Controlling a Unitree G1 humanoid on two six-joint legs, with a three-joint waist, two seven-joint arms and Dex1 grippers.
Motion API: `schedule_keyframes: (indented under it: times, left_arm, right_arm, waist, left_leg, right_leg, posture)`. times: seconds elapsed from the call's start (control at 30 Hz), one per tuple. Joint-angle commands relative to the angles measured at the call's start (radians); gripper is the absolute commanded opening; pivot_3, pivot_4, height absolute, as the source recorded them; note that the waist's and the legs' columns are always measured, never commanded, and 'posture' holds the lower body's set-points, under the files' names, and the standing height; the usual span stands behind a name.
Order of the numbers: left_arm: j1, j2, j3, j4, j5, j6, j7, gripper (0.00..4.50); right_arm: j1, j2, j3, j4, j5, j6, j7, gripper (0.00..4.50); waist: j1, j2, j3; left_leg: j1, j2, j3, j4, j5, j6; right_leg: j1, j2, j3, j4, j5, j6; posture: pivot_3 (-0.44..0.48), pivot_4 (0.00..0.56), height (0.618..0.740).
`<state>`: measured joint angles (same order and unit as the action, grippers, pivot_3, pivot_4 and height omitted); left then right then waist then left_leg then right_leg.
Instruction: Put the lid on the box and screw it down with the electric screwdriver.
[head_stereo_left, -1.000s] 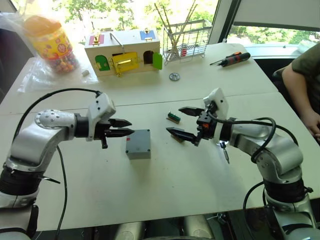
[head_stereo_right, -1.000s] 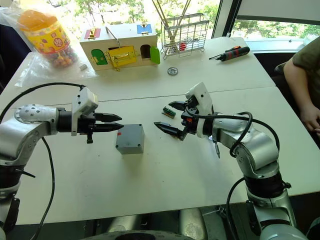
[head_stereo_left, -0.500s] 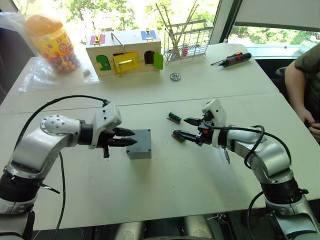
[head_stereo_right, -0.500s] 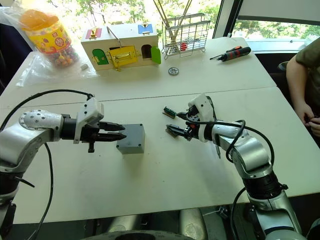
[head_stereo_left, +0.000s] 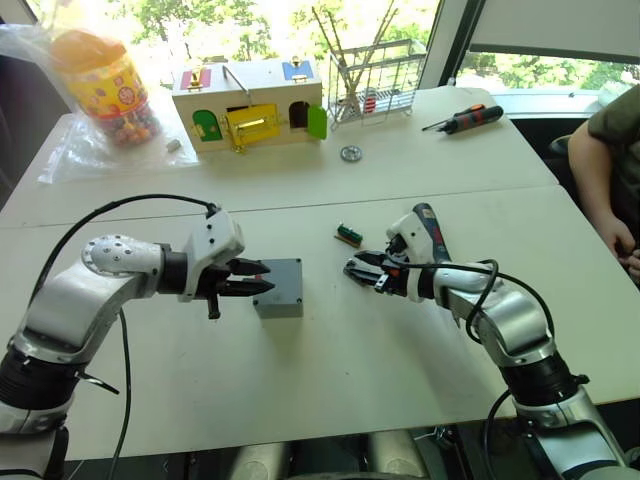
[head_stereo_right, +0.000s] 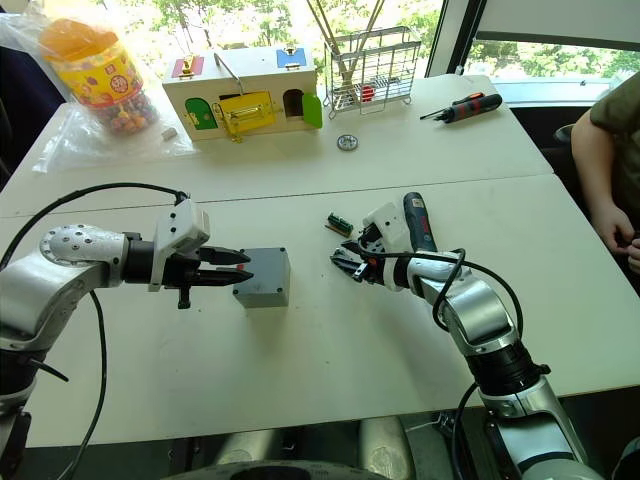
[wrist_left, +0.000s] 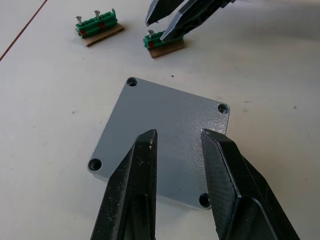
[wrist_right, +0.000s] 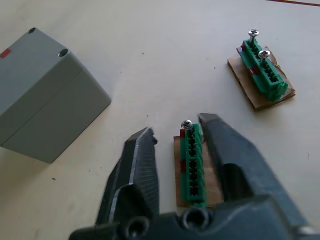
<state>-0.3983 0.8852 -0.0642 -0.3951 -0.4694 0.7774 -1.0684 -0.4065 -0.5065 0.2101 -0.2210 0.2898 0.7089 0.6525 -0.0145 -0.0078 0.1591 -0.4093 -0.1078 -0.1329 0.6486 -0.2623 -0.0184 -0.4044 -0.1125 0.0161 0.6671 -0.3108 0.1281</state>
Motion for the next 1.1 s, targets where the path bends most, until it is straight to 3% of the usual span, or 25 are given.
schedule_keyframes:
  times: [0.03, 0.4, 0.53, 0.83, 1.1]
  left_arm:
    - [0.000, 0.005, 0.008, -0.010, -0.006, -0.013, 0.003, 1.36]
    - [-0.004, -0.002, -0.013, 0.009, 0.016, -0.034, 0.005, 1.36]
    - [-0.004, -0.002, -0.017, 0.011, 0.016, -0.038, 0.009, 1.36]
    - [-0.002, -0.003, -0.013, 0.008, 0.011, -0.038, 0.024, 1.36]
    - [-0.008, -0.003, -0.017, 0.040, 0.015, -0.049, 0.022, 1.36]
  right_arm:
    - [-0.016, 0.019, -0.006, -0.003, -0.016, -0.028, -0.010, 1.34]
    - [-0.008, 0.037, -0.001, 0.019, -0.055, -0.048, -0.013, 1.34]
    - [-0.007, 0.036, 0.008, 0.027, -0.078, -0.060, -0.013, 0.07]
    - [-0.015, 0.042, -0.005, 0.019, -0.079, -0.059, -0.005, 0.07]
    - [-0.068, 0.037, -0.078, -0.089, -0.002, 0.060, -0.007, 0.07]
  waist:
    - [0.000, 0.000, 0.000]
    - [0.000, 0.000, 0.000]
    - [0.000, 0.000, 0.000]
    - [0.000, 0.000, 0.000]
    - [0.000, 0.000, 0.000]
  left_leg:
    - [0.000, 0.000, 0.000, 0.000, 0.000, 0.000]
    - [0.000, 0.000, 0.000, 0.000, 0.000, 0.000]
    - [0.000, 0.000, 0.000, 0.000, 0.000, 0.000]
    - [0.000, 0.000, 0.000, 0.000, 0.000, 0.000]
    - [0.000, 0.000, 0.000, 0.000, 0.000, 0.000]
  right_leg:
    - [0.000, 0.000, 0.000, 0.000, 0.000, 0.000]
    - [0.000, 0.000, 0.000, 0.000, 0.000, 0.000]
    - [0.000, 0.000, 0.000, 0.000, 0.000, 0.000]
    - [0.000, 0.000, 0.000, 0.000, 0.000, 0.000]
    - [0.000, 0.000, 0.000, 0.000, 0.000, 0.000]
  posture:
    - [0.000, 0.150, 0.740]
    - [0.000, 0.150, 0.740]
    - [0.000, 0.150, 0.740]
    - [0.000, 0.150, 0.740]
    - [0.000, 0.150, 0.740]
